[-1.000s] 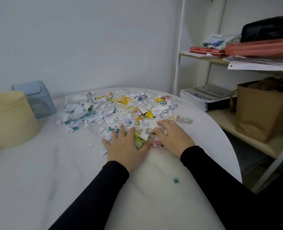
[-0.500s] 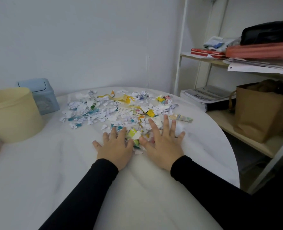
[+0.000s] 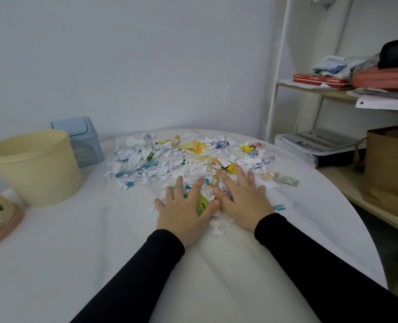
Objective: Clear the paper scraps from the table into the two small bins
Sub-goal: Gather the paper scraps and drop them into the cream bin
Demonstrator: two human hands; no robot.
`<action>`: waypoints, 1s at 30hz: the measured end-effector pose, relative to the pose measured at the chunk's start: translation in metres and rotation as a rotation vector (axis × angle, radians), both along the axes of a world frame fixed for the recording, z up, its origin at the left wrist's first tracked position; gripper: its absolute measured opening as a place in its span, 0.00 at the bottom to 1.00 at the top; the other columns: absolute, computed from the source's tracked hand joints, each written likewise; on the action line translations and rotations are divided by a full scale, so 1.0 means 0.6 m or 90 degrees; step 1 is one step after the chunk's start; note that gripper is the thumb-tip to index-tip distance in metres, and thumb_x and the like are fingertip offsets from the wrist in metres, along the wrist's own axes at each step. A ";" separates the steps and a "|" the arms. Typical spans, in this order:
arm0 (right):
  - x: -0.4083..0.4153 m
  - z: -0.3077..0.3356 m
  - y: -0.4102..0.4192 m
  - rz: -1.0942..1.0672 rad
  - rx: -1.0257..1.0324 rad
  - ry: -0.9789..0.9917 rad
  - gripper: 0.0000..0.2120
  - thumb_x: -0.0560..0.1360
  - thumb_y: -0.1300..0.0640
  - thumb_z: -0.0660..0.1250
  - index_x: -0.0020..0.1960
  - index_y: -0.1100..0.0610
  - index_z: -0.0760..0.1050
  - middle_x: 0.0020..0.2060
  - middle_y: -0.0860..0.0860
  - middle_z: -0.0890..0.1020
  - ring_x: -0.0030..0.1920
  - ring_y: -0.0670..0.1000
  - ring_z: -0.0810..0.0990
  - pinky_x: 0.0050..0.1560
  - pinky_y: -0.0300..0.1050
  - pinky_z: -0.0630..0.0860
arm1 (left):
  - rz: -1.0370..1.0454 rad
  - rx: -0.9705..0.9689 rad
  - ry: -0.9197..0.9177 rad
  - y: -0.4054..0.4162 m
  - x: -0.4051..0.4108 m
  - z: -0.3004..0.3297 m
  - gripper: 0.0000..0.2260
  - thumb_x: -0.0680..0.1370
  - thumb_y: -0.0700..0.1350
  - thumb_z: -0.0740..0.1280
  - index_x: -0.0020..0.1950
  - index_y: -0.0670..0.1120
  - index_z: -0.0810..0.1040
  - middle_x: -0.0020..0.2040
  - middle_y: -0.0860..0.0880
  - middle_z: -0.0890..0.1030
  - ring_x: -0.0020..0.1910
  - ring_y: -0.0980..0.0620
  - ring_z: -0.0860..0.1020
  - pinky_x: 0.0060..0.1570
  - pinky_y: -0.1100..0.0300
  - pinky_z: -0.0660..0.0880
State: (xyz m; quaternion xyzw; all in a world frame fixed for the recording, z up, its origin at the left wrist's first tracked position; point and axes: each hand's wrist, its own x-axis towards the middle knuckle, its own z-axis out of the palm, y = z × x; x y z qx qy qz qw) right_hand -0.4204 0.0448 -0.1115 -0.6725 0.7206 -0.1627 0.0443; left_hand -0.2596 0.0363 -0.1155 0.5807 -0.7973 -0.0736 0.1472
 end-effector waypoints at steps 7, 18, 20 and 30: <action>0.013 -0.003 -0.037 0.024 -0.047 0.054 0.20 0.80 0.40 0.49 0.67 0.43 0.68 0.66 0.47 0.69 0.66 0.56 0.65 0.64 0.55 0.62 | -0.037 -0.056 0.004 -0.052 0.019 0.010 0.23 0.78 0.60 0.56 0.71 0.53 0.64 0.67 0.49 0.68 0.65 0.47 0.65 0.64 0.53 0.63; 0.035 0.001 -0.051 0.036 -0.139 -0.059 0.06 0.76 0.49 0.60 0.47 0.52 0.68 0.41 0.49 0.75 0.42 0.51 0.74 0.39 0.44 0.70 | -0.056 0.008 0.103 -0.064 0.057 0.024 0.16 0.78 0.46 0.59 0.66 0.49 0.67 0.56 0.51 0.69 0.59 0.48 0.67 0.56 0.58 0.62; 0.037 0.003 -0.048 0.029 -0.141 -0.077 0.08 0.76 0.51 0.61 0.54 0.50 0.68 0.48 0.49 0.73 0.42 0.50 0.76 0.39 0.42 0.68 | -0.036 0.010 0.081 -0.059 0.053 0.024 0.17 0.77 0.49 0.57 0.66 0.51 0.67 0.60 0.51 0.68 0.61 0.48 0.66 0.58 0.56 0.60; 0.036 0.003 -0.051 0.065 -0.079 0.026 0.18 0.79 0.50 0.53 0.68 0.45 0.69 0.66 0.42 0.72 0.63 0.52 0.65 0.57 0.49 0.71 | -0.051 -0.005 -0.044 -0.041 0.048 0.025 0.26 0.74 0.58 0.52 0.73 0.64 0.57 0.76 0.52 0.56 0.73 0.48 0.56 0.66 0.46 0.55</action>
